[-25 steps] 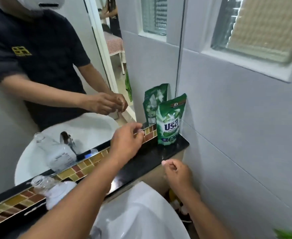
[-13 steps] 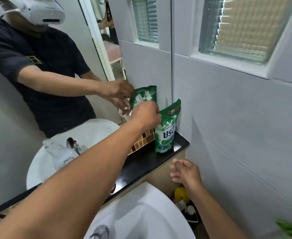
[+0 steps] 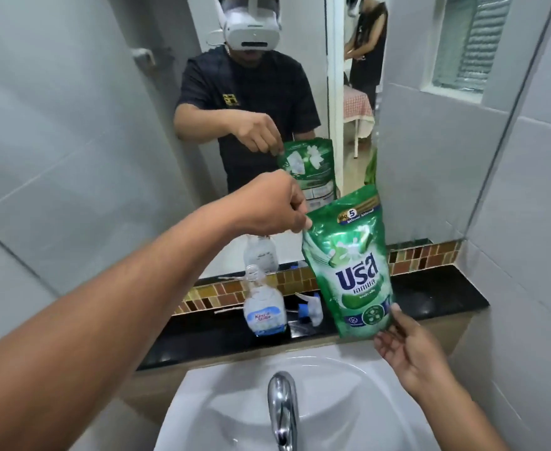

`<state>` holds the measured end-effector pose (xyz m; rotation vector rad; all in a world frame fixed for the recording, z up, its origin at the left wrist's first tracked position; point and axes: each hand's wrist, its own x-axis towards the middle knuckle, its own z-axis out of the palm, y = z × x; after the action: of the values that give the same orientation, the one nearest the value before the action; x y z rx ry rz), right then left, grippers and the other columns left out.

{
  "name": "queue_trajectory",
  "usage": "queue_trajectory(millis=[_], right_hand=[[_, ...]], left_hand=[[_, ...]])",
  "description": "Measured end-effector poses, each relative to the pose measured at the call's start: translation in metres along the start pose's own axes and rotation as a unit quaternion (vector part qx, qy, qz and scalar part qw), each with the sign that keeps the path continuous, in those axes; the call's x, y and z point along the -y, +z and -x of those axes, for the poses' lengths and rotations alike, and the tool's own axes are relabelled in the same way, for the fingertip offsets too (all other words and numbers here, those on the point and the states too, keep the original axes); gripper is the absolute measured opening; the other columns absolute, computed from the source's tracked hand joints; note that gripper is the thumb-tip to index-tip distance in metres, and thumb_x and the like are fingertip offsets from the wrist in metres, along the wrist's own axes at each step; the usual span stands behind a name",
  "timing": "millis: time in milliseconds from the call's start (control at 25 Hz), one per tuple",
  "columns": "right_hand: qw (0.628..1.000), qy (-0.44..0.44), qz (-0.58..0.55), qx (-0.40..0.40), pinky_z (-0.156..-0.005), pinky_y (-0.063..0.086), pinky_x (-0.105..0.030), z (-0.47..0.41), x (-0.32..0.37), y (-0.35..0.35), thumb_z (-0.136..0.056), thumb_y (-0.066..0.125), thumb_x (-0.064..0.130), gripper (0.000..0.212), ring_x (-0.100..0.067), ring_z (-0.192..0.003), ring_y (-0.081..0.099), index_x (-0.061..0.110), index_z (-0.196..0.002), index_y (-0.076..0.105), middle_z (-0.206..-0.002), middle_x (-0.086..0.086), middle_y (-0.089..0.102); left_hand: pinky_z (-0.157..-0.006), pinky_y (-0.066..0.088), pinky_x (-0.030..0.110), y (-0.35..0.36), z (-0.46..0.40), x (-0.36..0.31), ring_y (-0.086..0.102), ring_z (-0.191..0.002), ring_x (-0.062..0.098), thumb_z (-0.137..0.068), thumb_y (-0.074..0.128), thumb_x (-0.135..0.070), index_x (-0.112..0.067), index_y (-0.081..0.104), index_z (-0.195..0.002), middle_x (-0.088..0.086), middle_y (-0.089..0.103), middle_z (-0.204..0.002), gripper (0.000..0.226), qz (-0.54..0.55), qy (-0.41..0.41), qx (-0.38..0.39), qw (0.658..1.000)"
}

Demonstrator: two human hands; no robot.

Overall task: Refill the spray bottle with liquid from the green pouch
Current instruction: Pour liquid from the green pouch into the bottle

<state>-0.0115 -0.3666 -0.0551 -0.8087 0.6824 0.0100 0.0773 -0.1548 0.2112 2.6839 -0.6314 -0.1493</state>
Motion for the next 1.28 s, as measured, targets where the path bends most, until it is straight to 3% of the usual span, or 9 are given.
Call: queue_trajectory(millis=[80, 240, 400, 560, 720, 880, 1040, 1280], right_hand=[[0.998, -0.023, 0.045, 0.024, -0.046, 0.056, -0.024, 0.011, 0.004, 0.023, -0.101, 0.065, 0.026, 0.014, -0.013, -0.051, 0.058, 0.012, -0.098, 0.066, -0.074, -0.007, 0.061], [0.988, -0.086, 0.119, 0.038, -0.061, 0.051, -0.027, 0.03, 0.022, 0.053, -0.101, 0.066, 0.02, 0.012, -0.015, -0.064, 0.051, 0.011, -0.109, 0.068, -0.086, -0.01, 0.065], [0.974, -0.119, 0.187, 0.05, -0.046, 0.054, -0.02, 0.03, 0.034, 0.072, -0.098, 0.071, 0.02, 0.01, -0.012, -0.059, 0.053, 0.011, -0.101, 0.071, -0.083, -0.008, 0.067], [0.963, -0.145, 0.22, 0.065, -0.043, 0.052, -0.016, 0.021, 0.038, 0.084, -0.098, 0.071, 0.019, 0.01, -0.015, -0.06, 0.051, 0.009, -0.098, 0.07, -0.08, -0.01, 0.065], [0.95, -0.18, 0.242, 0.078, -0.044, 0.051, -0.015, 0.012, 0.049, 0.09, -0.098, 0.07, 0.02, 0.011, -0.009, -0.051, 0.053, 0.012, -0.091, 0.069, -0.068, -0.004, 0.067], [0.933, -0.227, 0.262, 0.094, -0.044, 0.051, -0.013, 0.01, 0.06, 0.1, -0.099, 0.069, 0.019, 0.015, -0.001, -0.04, 0.053, 0.014, -0.085, 0.067, -0.052, 0.006, 0.065], [0.915, -0.275, 0.276, 0.104, -0.045, 0.053, -0.015, 0.016, 0.076, 0.113, -0.098, 0.071, 0.019, 0.016, -0.002, -0.039, 0.054, 0.014, -0.083, 0.067, -0.051, 0.005, 0.065], [0.875, -0.339, 0.318, 0.131, -0.042, 0.049, -0.013, 0.028, 0.098, 0.134, -0.099, 0.07, 0.018, 0.028, 0.0, -0.038, 0.051, 0.018, -0.071, 0.071, -0.048, 0.011, 0.063]], left_hand=[[-0.059, 0.056, 0.029, -0.02, 0.023, 0.027, 0.06, -0.056, 0.009, -0.09, 0.083, -0.019, -0.008, 0.079, -0.071, -0.005, 0.071, -0.063, 0.022, -0.022, -0.028, -0.013, 0.999], [-0.07, 0.059, 0.034, -0.032, 0.05, 0.069, 0.058, -0.059, 0.01, -0.088, 0.084, -0.021, -0.012, 0.078, -0.067, 0.007, 0.079, -0.076, 0.024, -0.065, -0.057, -0.019, 0.996], [-0.059, 0.047, 0.025, -0.023, 0.065, 0.112, 0.058, -0.054, 0.003, -0.091, 0.082, -0.023, -0.005, 0.077, -0.071, 0.001, 0.069, -0.065, 0.027, -0.056, -0.095, -0.025, 0.994], [-0.057, 0.034, 0.032, 0.001, 0.067, 0.147, 0.049, -0.068, 0.026, -0.098, 0.072, -0.027, 0.006, 0.067, -0.084, 0.019, 0.061, -0.074, 0.036, -0.017, -0.122, -0.049, 0.991], [-0.057, 0.032, 0.033, 0.023, 0.062, 0.165, 0.047, -0.07, 0.028, -0.099, 0.071, -0.03, 0.005, 0.066, -0.086, 0.016, 0.058, -0.076, 0.038, -0.008, -0.121, -0.056, 0.991], [-0.062, 0.037, 0.034, 0.035, 0.058, 0.181, 0.051, -0.071, 0.027, -0.099, 0.071, -0.028, -0.007, 0.062, -0.078, 0.017, 0.065, -0.079, 0.031, -0.02, -0.119, -0.056, 0.991], [-0.056, 0.03, 0.035, 0.051, 0.052, 0.193, 0.04, -0.06, 0.022, -0.097, 0.073, -0.028, -0.012, 0.046, -0.064, 0.003, 0.047, -0.062, 0.046, 0.011, -0.131, -0.071, 0.989], [-0.065, 0.054, 0.048, 0.065, 0.044, 0.209, 0.057, -0.067, 0.03, -0.093, 0.077, -0.031, 0.002, 0.067, -0.08, 0.025, 0.072, -0.083, 0.037, 0.083, -0.137, -0.115, 0.98]])
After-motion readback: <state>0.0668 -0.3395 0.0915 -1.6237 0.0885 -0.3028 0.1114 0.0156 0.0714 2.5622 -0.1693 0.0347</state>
